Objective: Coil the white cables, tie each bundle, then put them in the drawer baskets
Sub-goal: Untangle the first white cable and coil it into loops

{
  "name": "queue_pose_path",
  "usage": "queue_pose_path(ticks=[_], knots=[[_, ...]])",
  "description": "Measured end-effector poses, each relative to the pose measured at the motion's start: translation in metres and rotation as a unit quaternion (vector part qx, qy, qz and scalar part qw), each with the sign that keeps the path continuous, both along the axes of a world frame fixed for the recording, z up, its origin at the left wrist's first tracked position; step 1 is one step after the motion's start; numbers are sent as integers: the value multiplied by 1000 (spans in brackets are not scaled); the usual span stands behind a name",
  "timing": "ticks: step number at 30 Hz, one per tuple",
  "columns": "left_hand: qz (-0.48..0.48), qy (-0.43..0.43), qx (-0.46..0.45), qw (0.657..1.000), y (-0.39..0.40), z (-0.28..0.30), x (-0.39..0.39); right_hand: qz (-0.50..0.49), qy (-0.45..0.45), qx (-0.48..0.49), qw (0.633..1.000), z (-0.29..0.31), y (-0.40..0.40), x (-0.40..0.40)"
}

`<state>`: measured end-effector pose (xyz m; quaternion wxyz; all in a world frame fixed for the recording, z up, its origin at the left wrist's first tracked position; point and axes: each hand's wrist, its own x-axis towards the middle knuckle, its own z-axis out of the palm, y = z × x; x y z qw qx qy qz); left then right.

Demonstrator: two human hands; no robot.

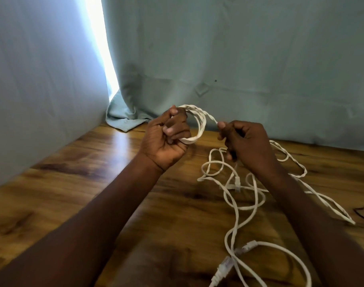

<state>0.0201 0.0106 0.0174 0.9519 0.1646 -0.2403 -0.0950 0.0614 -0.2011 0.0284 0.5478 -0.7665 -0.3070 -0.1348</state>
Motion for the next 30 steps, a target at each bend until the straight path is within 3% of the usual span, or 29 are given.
queue_pose_path(ticks=[6, 9, 12, 14, 18, 23, 24, 25, 26, 28, 30], knots=[[180, 70, -178, 965, 24, 8, 1, 62, 37, -168, 983, -16, 15, -2], [228, 60, -211, 949, 40, 5, 5, 65, -17, -252, 965, -16, 23, -9], [296, 46, -94, 950, 32, 3, 6, 100, -57, -298, 948, -15, 28, -20], [363, 24, 79, 928, 18, 0, 9, 131, -54, -291, 946, -17, 29, -25], [451, -43, 436, 777, -6, -8, 8, 157, -41, -282, 946, -18, 28, -24], [507, -124, 612, 594, -2, -25, 9, 136, -24, -234, 962, -15, 24, -18], [502, -138, 628, 578, 0, -27, 10, 131, -24, -195, 972, -14, 23, -17], [488, -145, 635, 581, 1, -27, 9, 128, -19, -147, 981, -13, 22, -16], [467, -142, 629, 605, -1, -26, 7, 127, -11, -96, 987, -11, 22, -16], [413, -117, 589, 685, -6, -21, 1, 132, -4, -24, 991, -8, 18, -15], [355, -106, 562, 740, -7, -13, -4, 134, -13, -1, 991, -6, 15, -14]])
